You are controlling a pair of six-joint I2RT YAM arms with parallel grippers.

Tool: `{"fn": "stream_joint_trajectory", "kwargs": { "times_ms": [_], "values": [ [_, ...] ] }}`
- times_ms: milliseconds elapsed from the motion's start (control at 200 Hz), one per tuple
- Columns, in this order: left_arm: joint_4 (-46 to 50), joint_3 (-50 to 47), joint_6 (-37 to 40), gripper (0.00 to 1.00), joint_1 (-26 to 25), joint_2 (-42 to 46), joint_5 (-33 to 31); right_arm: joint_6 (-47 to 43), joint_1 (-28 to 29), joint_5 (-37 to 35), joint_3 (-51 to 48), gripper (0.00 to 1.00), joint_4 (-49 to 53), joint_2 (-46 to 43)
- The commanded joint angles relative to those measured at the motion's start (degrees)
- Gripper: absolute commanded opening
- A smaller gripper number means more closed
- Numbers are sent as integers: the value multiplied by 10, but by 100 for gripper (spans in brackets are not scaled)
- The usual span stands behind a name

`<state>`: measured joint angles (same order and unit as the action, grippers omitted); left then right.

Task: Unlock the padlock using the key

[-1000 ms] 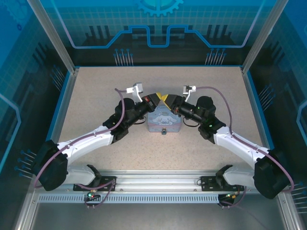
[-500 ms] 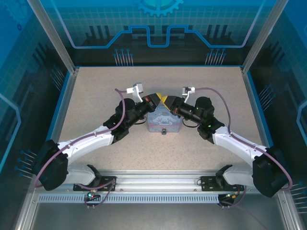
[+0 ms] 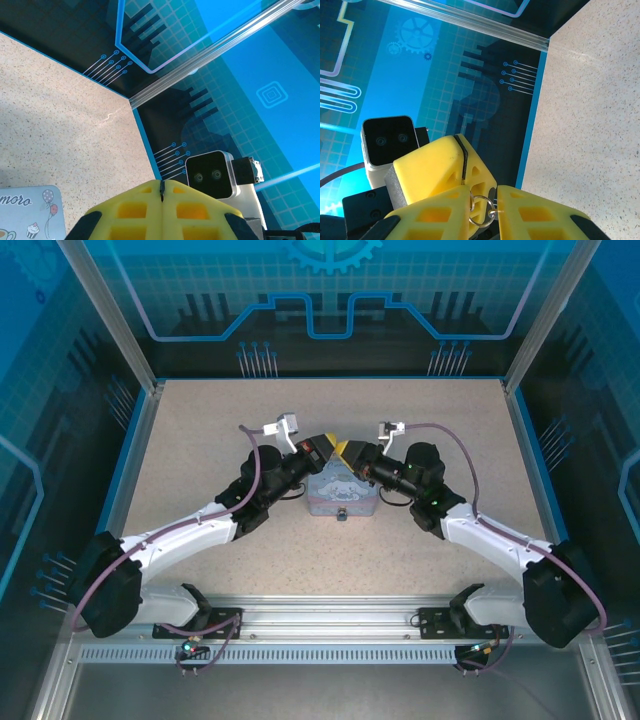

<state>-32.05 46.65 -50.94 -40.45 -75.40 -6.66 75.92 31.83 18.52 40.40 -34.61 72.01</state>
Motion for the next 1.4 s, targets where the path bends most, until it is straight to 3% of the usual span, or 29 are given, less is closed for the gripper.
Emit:
{"fn": "stream_joint_trajectory", "kwargs": {
  "times_ms": [0,245,355,430,605,775,910,1201,1396],
  "values": [
    [-25,-1,-3,0,-8,-7,-9,2,-2,9,16,21,-21,9],
    [-28,-2,-4,0,-10,-15,-9,4,1,20,24,20,-38,17],
    [-30,-3,-6,0,-11,-15,-12,1,3,27,31,13,-35,18],
    [-31,-2,-6,0,-11,-16,-13,0,3,27,31,0,-34,17],
    [-27,0,-14,0,-11,-16,-16,-2,1,25,26,0,-19,12],
    [26,11,-7,51,-8,7,-26,-11,-12,26,14,0,4,2],
    [119,39,0,70,21,38,1,-30,-27,45,12,0,35,-8],
    [303,113,36,81,120,37,176,-107,-66,118,15,0,120,-32],
    [267,103,38,73,122,18,240,-79,-66,152,3,0,73,-24]
  ]
}}
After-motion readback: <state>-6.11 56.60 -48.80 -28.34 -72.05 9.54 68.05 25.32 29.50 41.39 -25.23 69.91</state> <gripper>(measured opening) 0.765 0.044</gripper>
